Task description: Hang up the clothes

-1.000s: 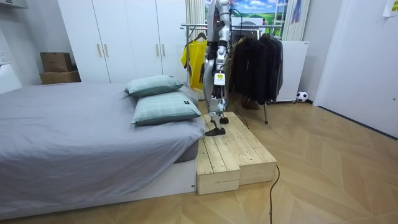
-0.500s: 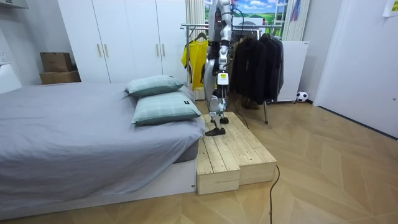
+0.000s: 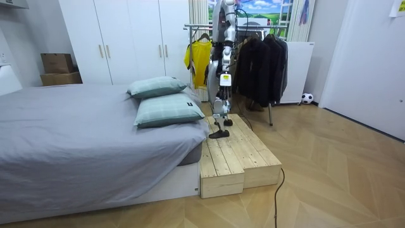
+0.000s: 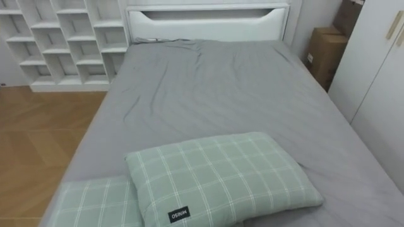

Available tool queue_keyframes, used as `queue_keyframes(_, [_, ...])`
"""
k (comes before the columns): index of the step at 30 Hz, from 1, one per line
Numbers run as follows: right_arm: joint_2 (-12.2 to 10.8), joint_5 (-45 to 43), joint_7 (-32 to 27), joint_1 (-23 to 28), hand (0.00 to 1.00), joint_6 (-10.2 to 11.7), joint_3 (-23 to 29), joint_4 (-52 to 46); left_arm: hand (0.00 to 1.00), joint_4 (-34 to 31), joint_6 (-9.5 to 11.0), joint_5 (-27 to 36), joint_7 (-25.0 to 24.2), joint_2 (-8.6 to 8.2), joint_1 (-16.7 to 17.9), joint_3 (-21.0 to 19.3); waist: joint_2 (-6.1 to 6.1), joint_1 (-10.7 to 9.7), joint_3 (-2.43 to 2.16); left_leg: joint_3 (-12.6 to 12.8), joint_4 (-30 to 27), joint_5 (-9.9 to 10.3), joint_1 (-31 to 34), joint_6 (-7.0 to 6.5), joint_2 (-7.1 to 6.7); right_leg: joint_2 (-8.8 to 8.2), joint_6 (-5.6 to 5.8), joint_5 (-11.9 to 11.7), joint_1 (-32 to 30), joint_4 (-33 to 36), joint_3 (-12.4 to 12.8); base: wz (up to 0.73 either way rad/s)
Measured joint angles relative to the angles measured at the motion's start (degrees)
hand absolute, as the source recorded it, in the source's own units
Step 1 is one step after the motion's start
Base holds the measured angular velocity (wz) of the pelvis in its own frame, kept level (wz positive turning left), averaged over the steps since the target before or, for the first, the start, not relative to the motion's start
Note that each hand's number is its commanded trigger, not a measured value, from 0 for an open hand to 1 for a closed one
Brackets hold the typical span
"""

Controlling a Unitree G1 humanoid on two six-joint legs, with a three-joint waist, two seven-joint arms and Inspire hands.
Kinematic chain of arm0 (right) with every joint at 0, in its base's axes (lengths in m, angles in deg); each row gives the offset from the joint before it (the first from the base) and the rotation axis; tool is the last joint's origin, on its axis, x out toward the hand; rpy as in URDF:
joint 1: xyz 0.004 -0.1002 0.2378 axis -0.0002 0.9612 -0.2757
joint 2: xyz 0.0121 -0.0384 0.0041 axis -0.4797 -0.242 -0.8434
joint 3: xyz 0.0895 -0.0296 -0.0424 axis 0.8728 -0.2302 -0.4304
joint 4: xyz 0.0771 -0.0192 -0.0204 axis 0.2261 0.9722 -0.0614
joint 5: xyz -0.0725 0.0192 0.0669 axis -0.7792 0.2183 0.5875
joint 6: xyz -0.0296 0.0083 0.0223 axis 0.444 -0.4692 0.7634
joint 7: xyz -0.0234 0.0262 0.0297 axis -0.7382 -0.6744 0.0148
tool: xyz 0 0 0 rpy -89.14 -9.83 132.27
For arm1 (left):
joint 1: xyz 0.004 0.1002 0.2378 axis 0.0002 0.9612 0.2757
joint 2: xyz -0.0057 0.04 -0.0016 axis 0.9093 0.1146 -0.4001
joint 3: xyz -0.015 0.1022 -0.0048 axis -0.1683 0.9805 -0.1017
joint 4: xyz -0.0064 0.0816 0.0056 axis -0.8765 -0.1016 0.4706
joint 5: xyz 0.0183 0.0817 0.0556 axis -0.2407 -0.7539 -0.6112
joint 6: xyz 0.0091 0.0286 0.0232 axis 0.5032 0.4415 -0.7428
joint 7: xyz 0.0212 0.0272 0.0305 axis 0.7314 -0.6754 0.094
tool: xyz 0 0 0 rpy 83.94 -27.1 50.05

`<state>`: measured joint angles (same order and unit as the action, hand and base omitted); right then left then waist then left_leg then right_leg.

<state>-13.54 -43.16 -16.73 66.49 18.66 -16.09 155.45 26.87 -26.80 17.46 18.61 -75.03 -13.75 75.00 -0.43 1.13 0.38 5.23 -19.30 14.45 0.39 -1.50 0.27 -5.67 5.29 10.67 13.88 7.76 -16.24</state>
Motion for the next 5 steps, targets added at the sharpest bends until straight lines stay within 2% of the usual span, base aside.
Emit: queue_keyframes(5, [0.0, 1.3, 0.3, 0.1, 0.00, 0.0, 0.4, 0.1, 0.00, 0.0, 0.0, 0.1, -0.2, 0.00, 0.1, 0.0, -0.01, -0.1, 0.13, 0.2, 0.0, 0.0, -0.1, 0.00, 0.01, 0.00, 0.00, 0.0, 0.0, 0.0, 0.4, -0.01])
